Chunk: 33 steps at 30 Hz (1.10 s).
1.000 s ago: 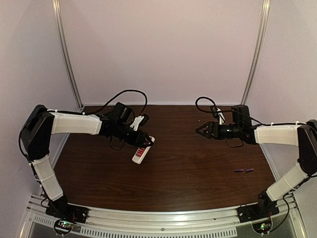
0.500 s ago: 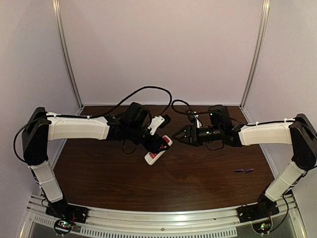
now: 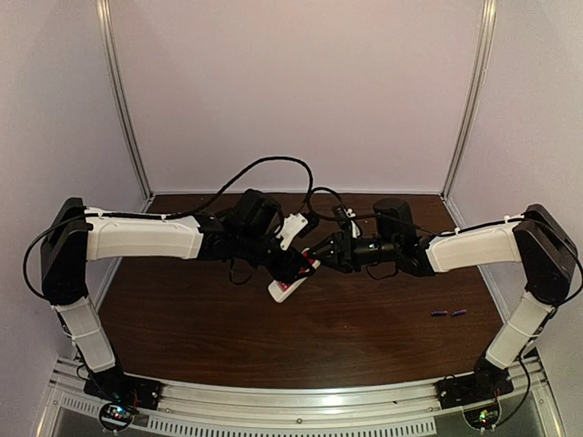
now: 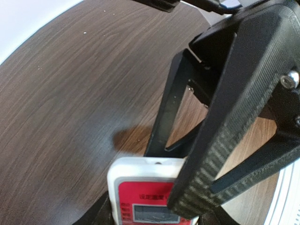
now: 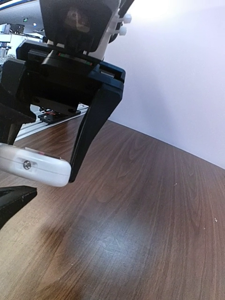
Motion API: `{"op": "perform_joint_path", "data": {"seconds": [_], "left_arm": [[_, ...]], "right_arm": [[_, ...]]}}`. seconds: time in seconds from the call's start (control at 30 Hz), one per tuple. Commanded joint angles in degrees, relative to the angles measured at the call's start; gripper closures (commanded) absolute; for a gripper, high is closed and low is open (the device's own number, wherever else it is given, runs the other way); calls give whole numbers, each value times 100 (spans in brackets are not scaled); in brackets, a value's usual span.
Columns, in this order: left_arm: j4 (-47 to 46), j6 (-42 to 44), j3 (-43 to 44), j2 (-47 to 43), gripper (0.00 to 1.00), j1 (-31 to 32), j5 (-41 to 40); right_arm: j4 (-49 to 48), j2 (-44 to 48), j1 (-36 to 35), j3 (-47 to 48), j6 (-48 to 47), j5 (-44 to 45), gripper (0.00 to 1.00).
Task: Load the batteries into the remote control
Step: Pass from the left arm to the right
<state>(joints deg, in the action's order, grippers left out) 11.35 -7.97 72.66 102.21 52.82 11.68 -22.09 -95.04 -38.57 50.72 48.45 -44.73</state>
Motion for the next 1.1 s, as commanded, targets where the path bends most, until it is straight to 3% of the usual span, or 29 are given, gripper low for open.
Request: {"op": "perform_joint_path", "data": {"seconds": [0.0, 0.53, 0.77, 0.83, 0.9, 1.07], "left_arm": [[-230, 155, 183, -173, 89, 54, -25], [-336, 72, 231, -156, 89, 53, -241], [-339, 85, 240, -162, 84, 59, -238], [-312, 50, 235, -172, 74, 62, -308], [-345, 0, 169, -237, 54, 47, -469], [-607, 24, -183, -698, 4, 21, -906]], "right_arm": [[-451, -124, -43, -92, 273, -119, 56], [-257, -313, -90, -29, 175, -176, 69], [-297, -283, -90, -31, 170, -181, 86], [-361, -253, -81, -48, 210, -205, 94], [-402, -202, -57, -66, 252, -226, 100], [-457, 5, 130, -183, 351, -178, 100]]}}
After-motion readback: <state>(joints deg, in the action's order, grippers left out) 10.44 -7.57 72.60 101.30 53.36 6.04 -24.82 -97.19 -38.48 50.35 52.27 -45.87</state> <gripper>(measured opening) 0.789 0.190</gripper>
